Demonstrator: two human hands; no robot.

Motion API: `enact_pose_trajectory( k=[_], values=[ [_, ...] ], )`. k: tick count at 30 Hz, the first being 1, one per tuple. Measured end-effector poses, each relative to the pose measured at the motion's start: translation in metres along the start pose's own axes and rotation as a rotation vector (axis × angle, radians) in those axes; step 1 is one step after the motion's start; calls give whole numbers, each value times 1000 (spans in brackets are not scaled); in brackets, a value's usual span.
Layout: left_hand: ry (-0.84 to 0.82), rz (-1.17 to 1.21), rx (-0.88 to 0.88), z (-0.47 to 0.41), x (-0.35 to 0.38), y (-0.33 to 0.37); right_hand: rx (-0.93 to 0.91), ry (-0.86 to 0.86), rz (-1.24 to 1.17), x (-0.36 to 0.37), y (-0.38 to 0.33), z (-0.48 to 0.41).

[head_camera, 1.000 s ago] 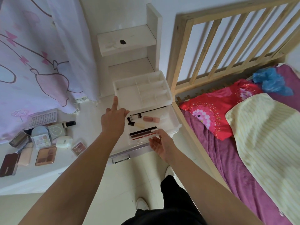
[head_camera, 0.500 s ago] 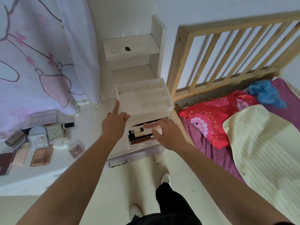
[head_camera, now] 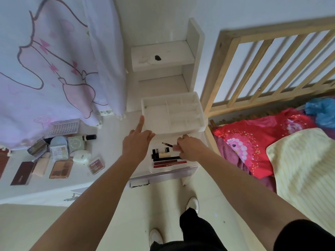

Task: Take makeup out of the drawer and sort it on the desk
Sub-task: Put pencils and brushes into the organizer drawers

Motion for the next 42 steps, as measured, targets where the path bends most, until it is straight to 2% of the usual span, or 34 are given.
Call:
enact_pose_trajectory(
  k=[4,6,9,10,11,13,16,18,20,24,33,36,39,42],
  values=[
    [8,-33,6,-2,-1,0,6,-20,-15,-4,2,4],
    [77,-23,12,2,-7,2,-17,-30,-37,-6,1,8],
    [233,41,154,15,-21,18,-82,-22,-103,-9,-1,19],
    [223,56,234,20,-22,27,-102,-2,-113,-10,-1,24],
    [149,75,302,23,-20,36,-117,26,-134,-11,0,30],
    [-126,79,339,22,-4,50,-139,101,-217,-18,3,43],
    [-476,-110,308,12,26,59,-124,256,-389,-31,12,63],
    [-564,-210,299,5,39,64,-69,360,-449,-40,22,74],
    [-566,-273,302,-3,46,69,-23,418,-505,-45,32,80],
    [-604,-296,299,-14,52,75,26,429,-567,-40,47,84],
    [-486,-132,359,-14,45,81,52,450,-605,-35,58,82],
    [-462,1,398,-5,26,87,53,471,-638,-42,58,78],
    [-371,162,386,2,-6,81,33,530,-685,-59,53,70],
    [-221,295,293,2,-42,53,-9,574,-727,-86,41,55]
  ],
)
Point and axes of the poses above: each hand's wrist, its own z-axis away from the middle knuckle, its own x-axis out of the palm, y = z × x, the point moved 6 cm from there along -z, towards the middle knuckle, and after that the axes turned 12 degrees about -y, right-handed, at the moved point
